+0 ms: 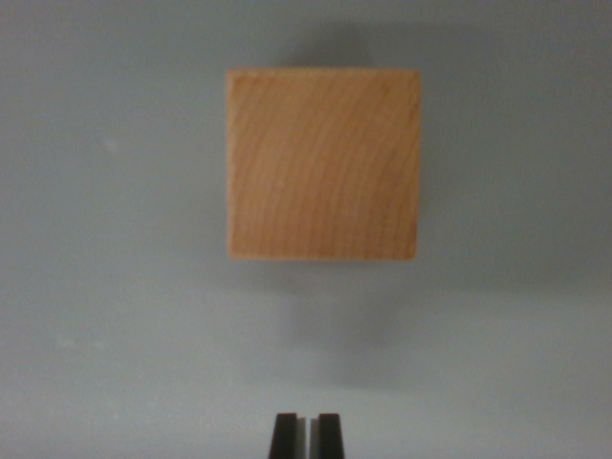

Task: Push wooden cube

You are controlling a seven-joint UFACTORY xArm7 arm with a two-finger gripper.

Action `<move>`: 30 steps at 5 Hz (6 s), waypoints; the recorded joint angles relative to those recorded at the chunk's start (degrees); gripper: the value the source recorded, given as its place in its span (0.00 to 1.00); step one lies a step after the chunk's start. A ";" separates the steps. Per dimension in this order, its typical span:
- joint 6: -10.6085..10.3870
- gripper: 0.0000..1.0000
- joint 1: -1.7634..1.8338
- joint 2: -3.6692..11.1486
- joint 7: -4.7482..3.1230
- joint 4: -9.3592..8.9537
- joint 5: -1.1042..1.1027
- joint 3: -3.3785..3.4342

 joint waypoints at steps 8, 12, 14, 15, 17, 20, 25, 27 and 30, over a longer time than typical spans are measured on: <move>-3.54 0.00 -0.18 0.56 -0.19 -3.27 -0.24 -0.33; -3.60 0.00 -0.19 0.57 -0.19 -3.32 -0.24 -0.34; -3.60 1.00 -0.19 0.57 -0.19 -3.32 -0.24 -0.34; -3.58 1.00 -0.19 0.59 -0.19 -3.28 -0.24 -0.34; -3.42 1.00 -0.18 0.89 -0.19 -2.82 -0.22 -0.33; -3.07 1.00 -0.16 1.53 -0.20 -1.84 -0.18 -0.31; -1.25 1.00 -0.08 4.85 -0.22 3.31 0.03 -0.20; -0.42 1.00 -0.04 6.36 -0.23 5.64 0.13 -0.15; 0.47 1.00 0.00 7.99 -0.24 8.15 0.23 -0.10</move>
